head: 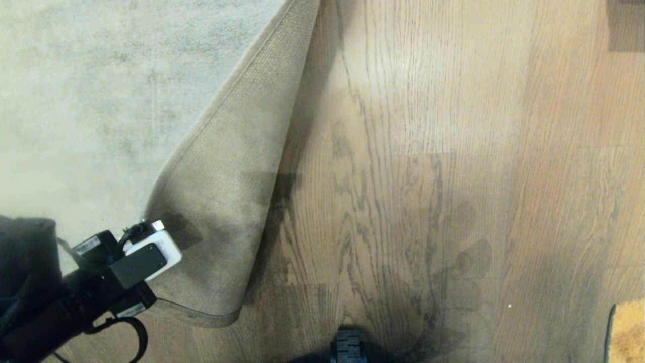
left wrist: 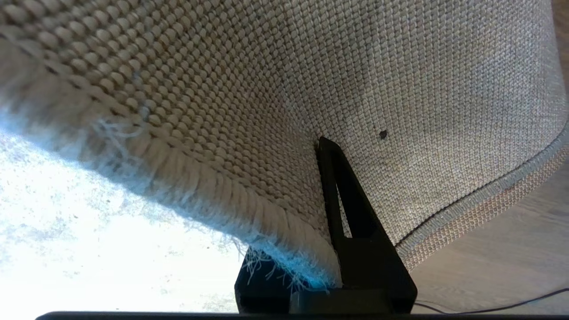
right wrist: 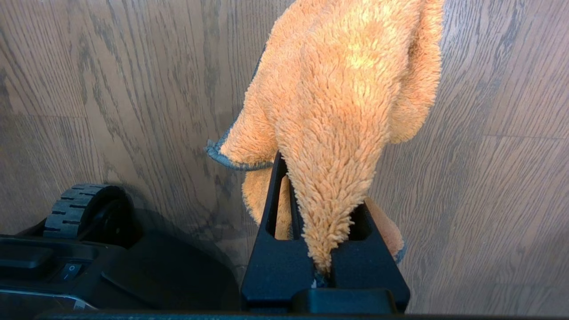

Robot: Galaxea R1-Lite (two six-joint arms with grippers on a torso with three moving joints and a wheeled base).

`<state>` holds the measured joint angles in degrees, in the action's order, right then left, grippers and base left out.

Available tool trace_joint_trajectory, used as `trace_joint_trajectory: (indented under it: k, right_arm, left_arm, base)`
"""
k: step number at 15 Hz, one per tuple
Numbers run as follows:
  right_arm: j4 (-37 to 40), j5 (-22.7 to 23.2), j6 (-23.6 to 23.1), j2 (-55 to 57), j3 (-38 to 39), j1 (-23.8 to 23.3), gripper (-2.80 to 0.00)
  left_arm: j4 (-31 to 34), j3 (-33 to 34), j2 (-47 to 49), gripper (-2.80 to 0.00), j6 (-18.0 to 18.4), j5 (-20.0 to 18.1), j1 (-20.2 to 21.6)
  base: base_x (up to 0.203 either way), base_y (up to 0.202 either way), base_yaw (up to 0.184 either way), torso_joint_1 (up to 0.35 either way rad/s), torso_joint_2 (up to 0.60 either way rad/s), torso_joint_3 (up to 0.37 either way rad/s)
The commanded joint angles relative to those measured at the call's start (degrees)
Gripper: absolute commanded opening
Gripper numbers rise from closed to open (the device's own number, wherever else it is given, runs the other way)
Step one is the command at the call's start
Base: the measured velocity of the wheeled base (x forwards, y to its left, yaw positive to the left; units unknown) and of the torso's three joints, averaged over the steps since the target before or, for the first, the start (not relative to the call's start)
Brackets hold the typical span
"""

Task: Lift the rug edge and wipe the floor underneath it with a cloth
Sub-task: Lay down the carpet

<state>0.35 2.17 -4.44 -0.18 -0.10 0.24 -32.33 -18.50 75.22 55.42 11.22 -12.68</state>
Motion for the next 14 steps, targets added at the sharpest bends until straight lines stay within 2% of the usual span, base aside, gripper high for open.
trace_joint_trajectory:
  k: [1, 4, 14]
  right_arm:
    - [0.0, 0.0, 0.0, 0.2, 0.0, 0.0, -2.8]
    - [0.0, 0.0, 0.0, 0.2, 0.0, 0.0, -2.8]
    - [0.0, 0.0, 0.0, 0.2, 0.0, 0.0, -2.8]
  left_arm:
    - [-0.2, 0.4, 0.1, -2.8, -0.8, 0.0, -0.6]
    - [-0.2, 1.9, 0.1, -2.8, -5.1, 0.3, -2.5]
    - [-0.2, 2.4, 0.5, -2.8, -5.6, 0.5, -2.6]
  base:
    - [0.0, 0.0, 0.0, 0.0, 0.0, 0.0]
    - [0.0, 0.0, 0.0, 0.0, 0.0, 0.0]
    - [0.0, 0.0, 0.0, 0.0, 0.0, 0.0]
